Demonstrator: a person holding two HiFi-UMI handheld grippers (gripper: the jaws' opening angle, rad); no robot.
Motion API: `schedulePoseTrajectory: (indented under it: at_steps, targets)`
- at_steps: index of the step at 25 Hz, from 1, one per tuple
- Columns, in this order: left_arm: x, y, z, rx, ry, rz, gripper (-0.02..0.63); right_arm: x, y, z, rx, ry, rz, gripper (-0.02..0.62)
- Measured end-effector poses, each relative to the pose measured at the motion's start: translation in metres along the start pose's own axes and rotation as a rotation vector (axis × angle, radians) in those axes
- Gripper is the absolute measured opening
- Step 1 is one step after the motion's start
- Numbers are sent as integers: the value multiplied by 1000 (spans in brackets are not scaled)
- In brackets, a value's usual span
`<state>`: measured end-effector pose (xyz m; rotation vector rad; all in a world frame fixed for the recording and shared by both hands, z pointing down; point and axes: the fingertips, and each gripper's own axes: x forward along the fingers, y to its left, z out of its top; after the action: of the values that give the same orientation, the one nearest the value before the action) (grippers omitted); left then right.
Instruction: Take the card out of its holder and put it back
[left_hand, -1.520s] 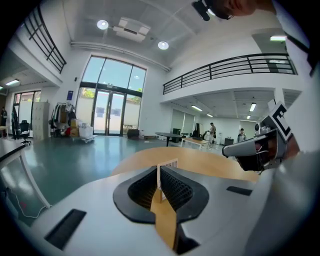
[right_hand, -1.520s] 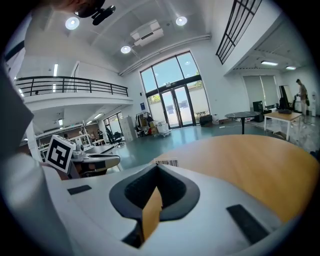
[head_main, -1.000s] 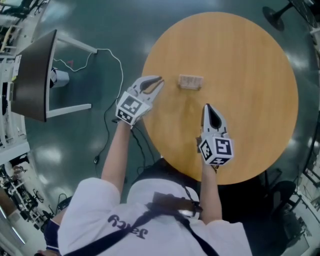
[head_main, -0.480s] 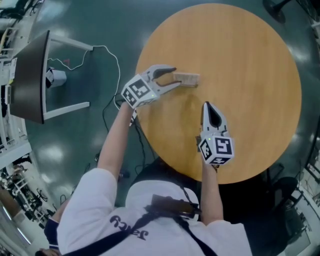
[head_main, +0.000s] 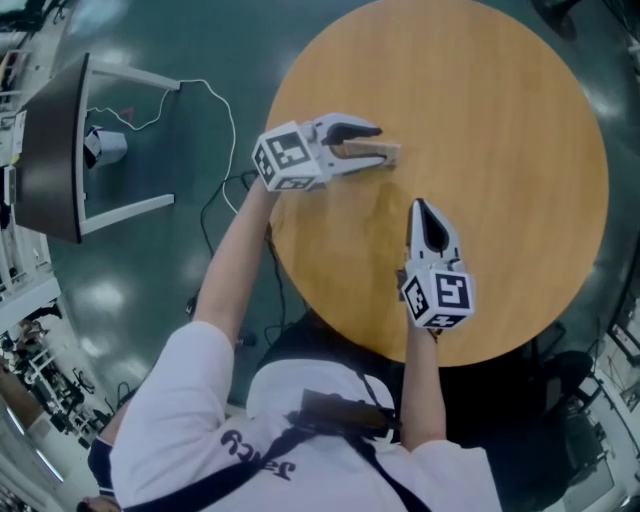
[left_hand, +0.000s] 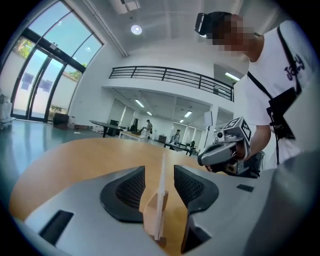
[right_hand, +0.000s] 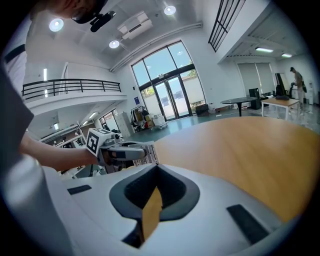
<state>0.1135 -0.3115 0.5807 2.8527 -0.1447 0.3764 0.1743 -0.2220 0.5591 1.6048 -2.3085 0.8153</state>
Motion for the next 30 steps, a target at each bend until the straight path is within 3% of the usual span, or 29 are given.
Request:
schedulePoseTrajectory:
  at_steps: [8,14,30]
  targets:
    - [11,-6,5,-4,9,-126,170,8,2,3,-26,-7,8,15]
    - [17,-7,8,3,16,-184,42,5,1,7,-26,-20,-1,15]
    - [14,-12,25,67,55,-207,28,-3,11,14,-27,-53,-6,15]
